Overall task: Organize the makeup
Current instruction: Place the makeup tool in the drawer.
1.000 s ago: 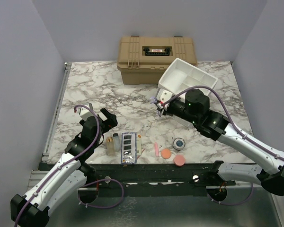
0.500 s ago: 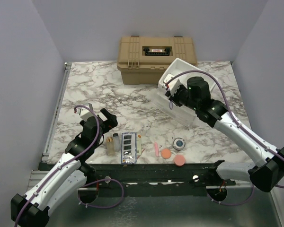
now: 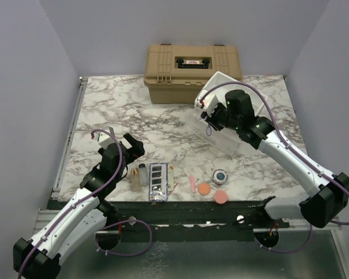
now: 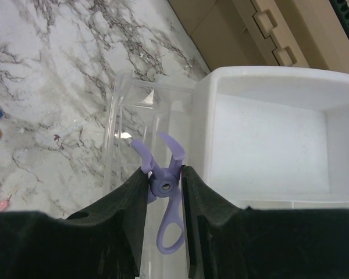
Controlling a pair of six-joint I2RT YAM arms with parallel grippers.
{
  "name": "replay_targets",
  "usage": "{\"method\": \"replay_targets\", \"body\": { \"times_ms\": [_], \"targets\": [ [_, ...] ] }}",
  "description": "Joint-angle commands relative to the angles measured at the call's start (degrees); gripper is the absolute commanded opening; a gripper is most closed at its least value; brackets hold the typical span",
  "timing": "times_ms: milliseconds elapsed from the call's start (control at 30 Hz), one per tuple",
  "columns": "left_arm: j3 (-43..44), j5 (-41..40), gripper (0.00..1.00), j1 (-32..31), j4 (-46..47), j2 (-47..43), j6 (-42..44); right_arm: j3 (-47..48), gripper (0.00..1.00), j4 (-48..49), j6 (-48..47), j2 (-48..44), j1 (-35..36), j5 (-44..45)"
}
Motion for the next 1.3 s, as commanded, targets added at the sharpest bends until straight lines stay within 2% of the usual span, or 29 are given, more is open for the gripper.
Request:
{"method": "replay_targets", "body": {
  "times_ms": [0, 200, 300, 533, 767, 1167, 1267],
  "targets": [
    [-0.51, 1.20, 0.99, 0.24, -0.37, -0.04, -0.43, 0.93, 0.34, -0.42, 0.64, 0.60, -0.32, -0.70],
    [-0.42, 1.29, 0.99, 0.28, -0.36, 0.17, -0.29, -0.34, 0.46, 2.31, 1.83, -0.33, -0.31, 1.51],
    [-0.43, 1.41, 0.99, 0.29, -0.25, 0.40, -0.29, -0.89, 0.47, 3.13, 1.75, -1.47, -0.32, 0.85],
    [-0.73, 1.55, 0.99, 0.29, 0.39, 0.61, -0.71, -1.44, 0.47, 3.57, 3.15, -4.57, -0.29, -4.50],
    [-0.59, 1.82, 0.99, 0.22, 0.62, 1.01, -0.60, -4.29, 0.45, 5.49, 7.54, -4.06, -0.32, 6.30],
    [-1.64, 1.64, 0.99, 0.29, 0.68, -0.71, -0.99, -4.95, 0.38, 2.70, 7.70, -2.01, -0.36, -0.05],
    [-1.41, 1.81, 0.99, 0.30, 0.56, -0.32, -0.75, -4.73, 0.38, 2.43, 8.39, -0.83, -0.34, 1.77]
  ]
}}
